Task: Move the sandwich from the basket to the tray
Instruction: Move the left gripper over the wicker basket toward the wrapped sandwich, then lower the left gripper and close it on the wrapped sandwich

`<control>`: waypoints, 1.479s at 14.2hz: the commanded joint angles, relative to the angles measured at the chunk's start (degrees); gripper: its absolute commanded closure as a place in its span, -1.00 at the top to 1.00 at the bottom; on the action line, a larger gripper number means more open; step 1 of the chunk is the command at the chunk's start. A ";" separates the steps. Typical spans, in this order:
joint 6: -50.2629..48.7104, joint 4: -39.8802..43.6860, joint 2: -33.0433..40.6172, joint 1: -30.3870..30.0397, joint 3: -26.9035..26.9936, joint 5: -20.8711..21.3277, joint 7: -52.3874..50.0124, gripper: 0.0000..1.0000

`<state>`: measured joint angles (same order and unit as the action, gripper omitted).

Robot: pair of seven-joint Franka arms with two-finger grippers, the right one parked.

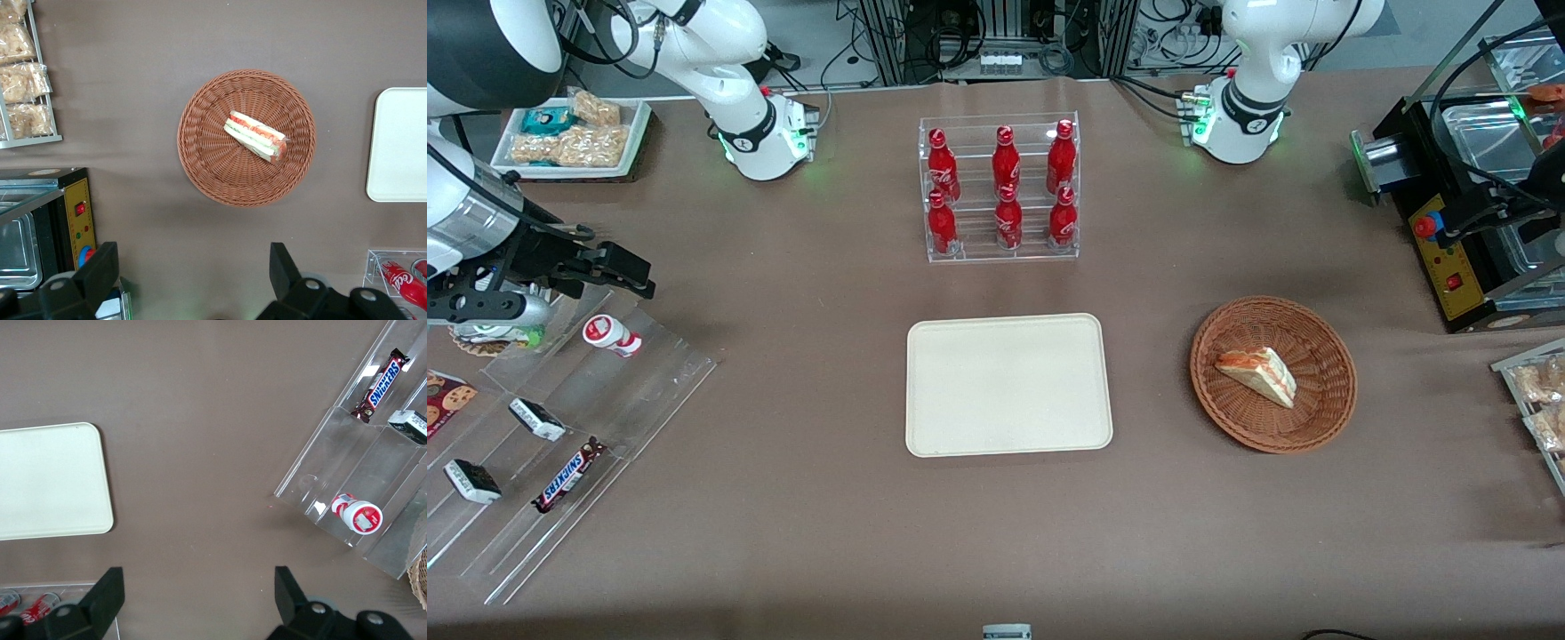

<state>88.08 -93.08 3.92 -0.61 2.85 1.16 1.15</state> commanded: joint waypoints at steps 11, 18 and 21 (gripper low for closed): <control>32.82 -27.66 -7.17 6.41 -2.14 1.92 -39.38 1.00; 46.65 -30.31 -16.57 10.19 -2.23 -1.69 -61.27 1.00; 46.57 -31.10 -20.52 10.11 -1.97 -0.99 -61.27 1.00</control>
<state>133.62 -123.54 -14.61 8.98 0.30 0.19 -59.13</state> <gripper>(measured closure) 0.000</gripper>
